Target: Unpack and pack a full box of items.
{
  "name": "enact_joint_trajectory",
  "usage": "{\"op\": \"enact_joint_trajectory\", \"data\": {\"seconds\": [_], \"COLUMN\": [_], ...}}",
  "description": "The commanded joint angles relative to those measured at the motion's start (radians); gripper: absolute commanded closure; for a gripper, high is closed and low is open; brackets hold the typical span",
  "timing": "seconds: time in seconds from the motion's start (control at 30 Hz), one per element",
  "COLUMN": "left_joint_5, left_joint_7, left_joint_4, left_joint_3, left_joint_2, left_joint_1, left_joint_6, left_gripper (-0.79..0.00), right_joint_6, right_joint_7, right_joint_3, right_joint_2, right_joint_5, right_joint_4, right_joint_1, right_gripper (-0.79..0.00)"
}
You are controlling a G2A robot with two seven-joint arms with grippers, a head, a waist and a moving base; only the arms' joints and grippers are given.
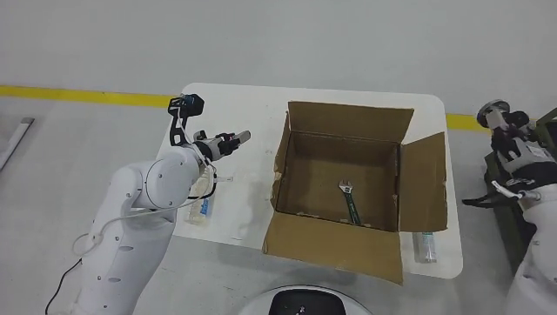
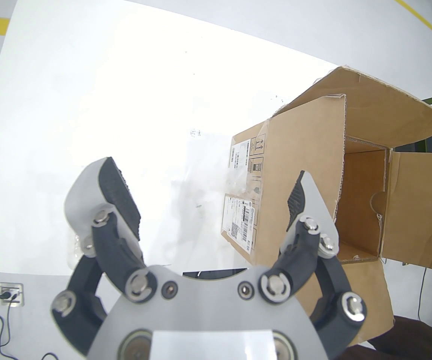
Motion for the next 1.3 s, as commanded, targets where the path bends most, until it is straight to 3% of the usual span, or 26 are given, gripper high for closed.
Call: {"op": "enact_joint_trajectory", "data": {"seconds": [0.0,0.23,0.5,0.87,1.27], "left_joint_5": [0.000,0.000,0.000,0.000,0.000], "left_joint_7": [0.000,0.000,0.000,0.000,0.000], "left_joint_4": [0.000,0.000,0.000,0.000,0.000], "left_joint_3": [0.000,0.000,0.000,0.000,0.000], "left_joint_2": [0.000,0.000,0.000,0.000,0.000], "left_joint_1": [0.000,0.000,0.000,0.000,0.000], "left_joint_6": [0.000,0.000,0.000,0.000,0.000], "left_gripper": [-0.785,-0.785,-0.785,-0.785,-0.785], "right_joint_6": [0.004,-0.028,-0.095,-0.170,-0.182], "right_joint_7": [0.009,0.099,0.207,0.250,0.276], "right_joint_3": [0.055,0.137,0.007,-0.160,-0.200], "right_joint_2": [0.004,0.019,0.030,0.039,0.049], "right_joint_5": [-0.011,-0.146,-0.312,-0.446,-0.504], "right_joint_4": [0.019,0.097,0.159,0.293,0.363], "right_joint_1": [-0.031,-0.144,-0.215,-0.232,-0.219], "right_gripper": [0.000,0.000,0.000,0.000,0.000]}}
